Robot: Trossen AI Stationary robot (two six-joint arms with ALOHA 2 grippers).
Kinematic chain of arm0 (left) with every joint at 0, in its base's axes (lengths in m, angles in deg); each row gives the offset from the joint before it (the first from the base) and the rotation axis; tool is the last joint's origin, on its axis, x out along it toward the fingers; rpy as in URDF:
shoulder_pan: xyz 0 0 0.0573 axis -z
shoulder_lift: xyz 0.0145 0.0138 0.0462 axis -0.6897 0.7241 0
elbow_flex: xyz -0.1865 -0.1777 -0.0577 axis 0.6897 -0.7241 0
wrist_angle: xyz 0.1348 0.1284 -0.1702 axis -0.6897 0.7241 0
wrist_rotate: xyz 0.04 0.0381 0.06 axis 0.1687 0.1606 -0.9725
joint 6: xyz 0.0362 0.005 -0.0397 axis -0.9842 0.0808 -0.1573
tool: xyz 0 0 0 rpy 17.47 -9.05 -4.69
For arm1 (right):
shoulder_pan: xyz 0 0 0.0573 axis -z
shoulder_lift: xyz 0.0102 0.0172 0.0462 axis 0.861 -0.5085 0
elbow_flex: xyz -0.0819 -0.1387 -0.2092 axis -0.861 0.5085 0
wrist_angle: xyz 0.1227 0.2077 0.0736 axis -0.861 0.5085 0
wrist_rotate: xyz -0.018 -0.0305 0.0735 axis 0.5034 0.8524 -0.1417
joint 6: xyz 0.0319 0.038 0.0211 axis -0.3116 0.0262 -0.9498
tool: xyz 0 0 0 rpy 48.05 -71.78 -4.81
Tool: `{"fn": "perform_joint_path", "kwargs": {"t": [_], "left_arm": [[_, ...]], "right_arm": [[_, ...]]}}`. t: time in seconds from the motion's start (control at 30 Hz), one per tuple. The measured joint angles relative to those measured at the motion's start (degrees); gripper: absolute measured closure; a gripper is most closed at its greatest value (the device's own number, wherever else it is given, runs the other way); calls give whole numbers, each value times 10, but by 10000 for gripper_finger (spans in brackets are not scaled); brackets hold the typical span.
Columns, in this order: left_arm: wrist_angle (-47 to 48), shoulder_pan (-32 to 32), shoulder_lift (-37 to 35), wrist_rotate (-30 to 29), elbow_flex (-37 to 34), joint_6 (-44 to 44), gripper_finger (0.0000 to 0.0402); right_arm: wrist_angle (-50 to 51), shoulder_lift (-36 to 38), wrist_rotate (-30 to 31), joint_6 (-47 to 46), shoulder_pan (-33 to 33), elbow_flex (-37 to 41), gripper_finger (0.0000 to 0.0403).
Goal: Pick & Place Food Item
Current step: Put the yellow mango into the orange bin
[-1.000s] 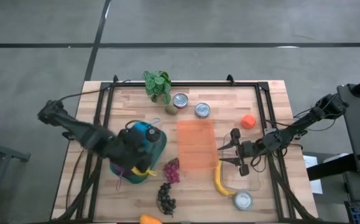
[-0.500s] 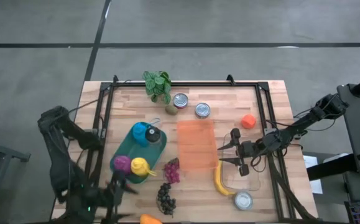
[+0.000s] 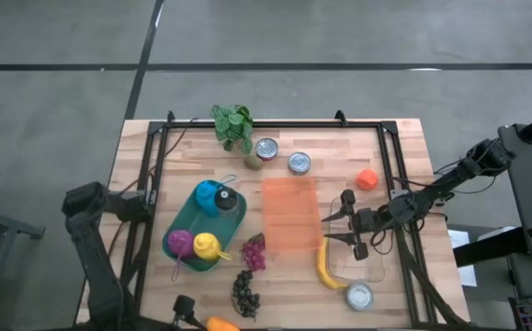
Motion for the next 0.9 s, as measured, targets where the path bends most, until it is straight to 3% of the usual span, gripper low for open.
{"fn": "perform_joint_path", "kwargs": {"t": [0.3,0.9], "left_arm": [[-36,-2,58,6,0,-61,42],[-65,-19,159,11,-7,-27,42]], "right_arm": [[0,0,0,0,0,0,214],[0,0,0,0,0,0,214]]}}
